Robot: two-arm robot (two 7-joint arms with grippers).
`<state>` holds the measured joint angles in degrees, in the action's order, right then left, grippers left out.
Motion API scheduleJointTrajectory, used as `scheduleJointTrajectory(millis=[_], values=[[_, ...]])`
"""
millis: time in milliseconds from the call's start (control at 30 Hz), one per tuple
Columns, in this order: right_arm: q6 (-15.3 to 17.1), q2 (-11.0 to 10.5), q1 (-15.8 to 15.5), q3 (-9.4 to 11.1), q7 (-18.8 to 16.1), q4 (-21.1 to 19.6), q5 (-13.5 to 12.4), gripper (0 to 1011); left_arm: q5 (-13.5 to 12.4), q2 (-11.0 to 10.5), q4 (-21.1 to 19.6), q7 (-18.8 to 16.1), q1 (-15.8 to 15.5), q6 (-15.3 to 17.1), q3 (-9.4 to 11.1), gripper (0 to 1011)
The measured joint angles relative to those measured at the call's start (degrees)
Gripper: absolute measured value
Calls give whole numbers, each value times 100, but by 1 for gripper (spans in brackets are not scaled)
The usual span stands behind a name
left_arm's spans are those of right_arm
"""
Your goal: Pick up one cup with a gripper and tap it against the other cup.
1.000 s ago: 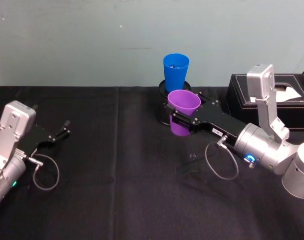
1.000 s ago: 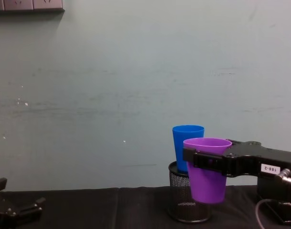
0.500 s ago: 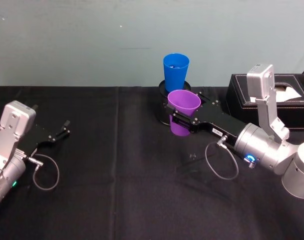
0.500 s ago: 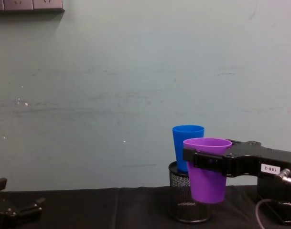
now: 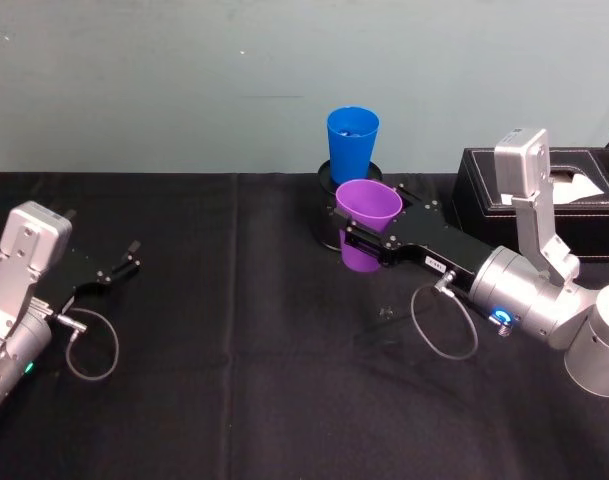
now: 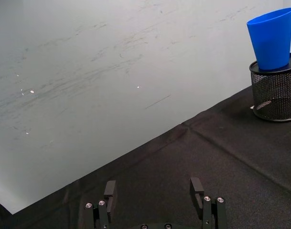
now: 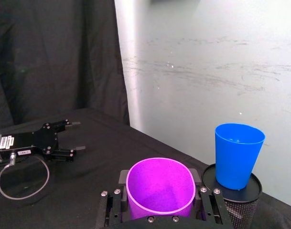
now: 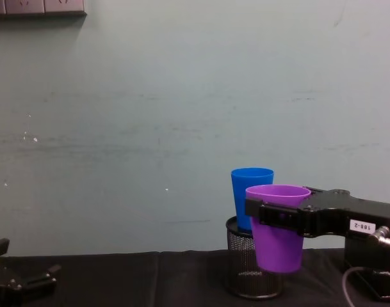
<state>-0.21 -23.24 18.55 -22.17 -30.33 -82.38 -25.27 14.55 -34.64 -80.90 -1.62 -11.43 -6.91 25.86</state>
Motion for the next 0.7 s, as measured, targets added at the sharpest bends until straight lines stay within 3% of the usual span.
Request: scheduleJointTrajectory(millis=[367,700], values=[[109,126,565,-164,-82,629,-90,735,0,0,0,0,0,0,0,1000],[27,295,886,-228,-85,1088,-133,735,0,0,0,0,0,0,0,1000]])
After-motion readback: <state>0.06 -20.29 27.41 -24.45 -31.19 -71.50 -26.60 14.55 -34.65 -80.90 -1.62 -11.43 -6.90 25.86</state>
